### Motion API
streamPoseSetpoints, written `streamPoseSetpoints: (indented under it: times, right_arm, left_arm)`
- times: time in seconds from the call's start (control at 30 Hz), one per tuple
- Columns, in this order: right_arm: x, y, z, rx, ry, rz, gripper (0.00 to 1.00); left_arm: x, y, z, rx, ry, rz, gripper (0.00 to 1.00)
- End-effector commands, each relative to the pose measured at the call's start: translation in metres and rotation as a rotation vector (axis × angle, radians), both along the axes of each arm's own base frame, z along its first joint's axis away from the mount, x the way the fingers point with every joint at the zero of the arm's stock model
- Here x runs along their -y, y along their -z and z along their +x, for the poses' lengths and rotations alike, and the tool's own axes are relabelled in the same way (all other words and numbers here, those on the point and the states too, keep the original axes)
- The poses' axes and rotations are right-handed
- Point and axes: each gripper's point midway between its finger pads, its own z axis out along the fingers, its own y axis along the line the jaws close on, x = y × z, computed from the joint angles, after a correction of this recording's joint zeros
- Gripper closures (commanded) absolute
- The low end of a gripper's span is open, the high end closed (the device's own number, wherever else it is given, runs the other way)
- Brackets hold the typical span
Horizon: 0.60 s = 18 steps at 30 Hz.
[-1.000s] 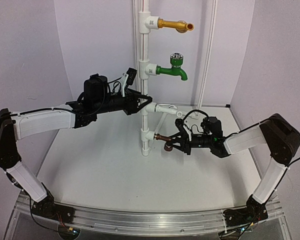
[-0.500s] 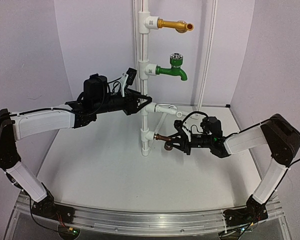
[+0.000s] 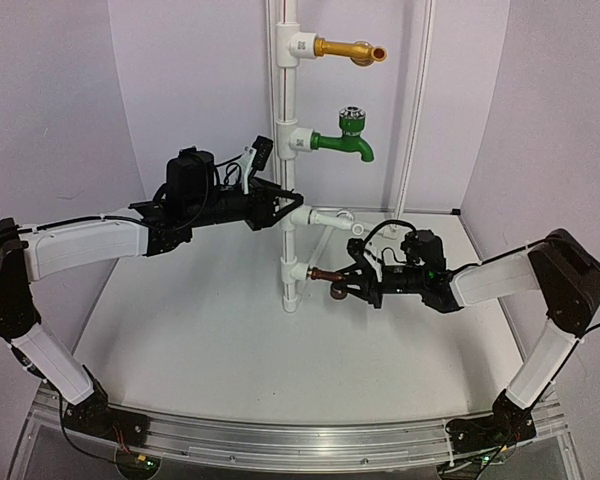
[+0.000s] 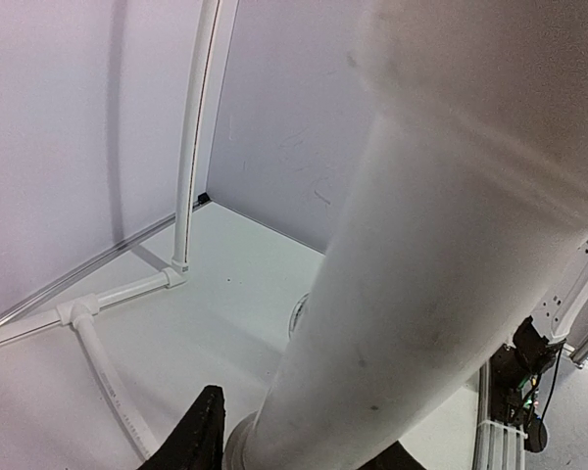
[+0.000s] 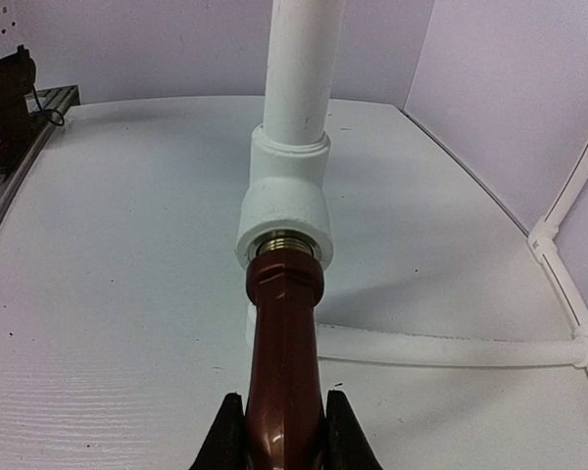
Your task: Install the water faucets
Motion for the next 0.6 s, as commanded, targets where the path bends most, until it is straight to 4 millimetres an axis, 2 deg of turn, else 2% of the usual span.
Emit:
streamPoseSetpoints:
  times: [0.0, 0.57]
  right_arm:
    - [-0.012, -0.039, 0.012, 0.059, 0.004, 0.122, 1.0]
    - [-0.025, -0.04, -0.001, -0.202, -0.085, 0.22, 1.0]
  left_arm:
    - [0.005, -0.026, -0.036, -0.102, 0.113, -0.061, 1.0]
    - [0.005, -0.022, -0.04, -0.097, 0.114, -0.047, 1.0]
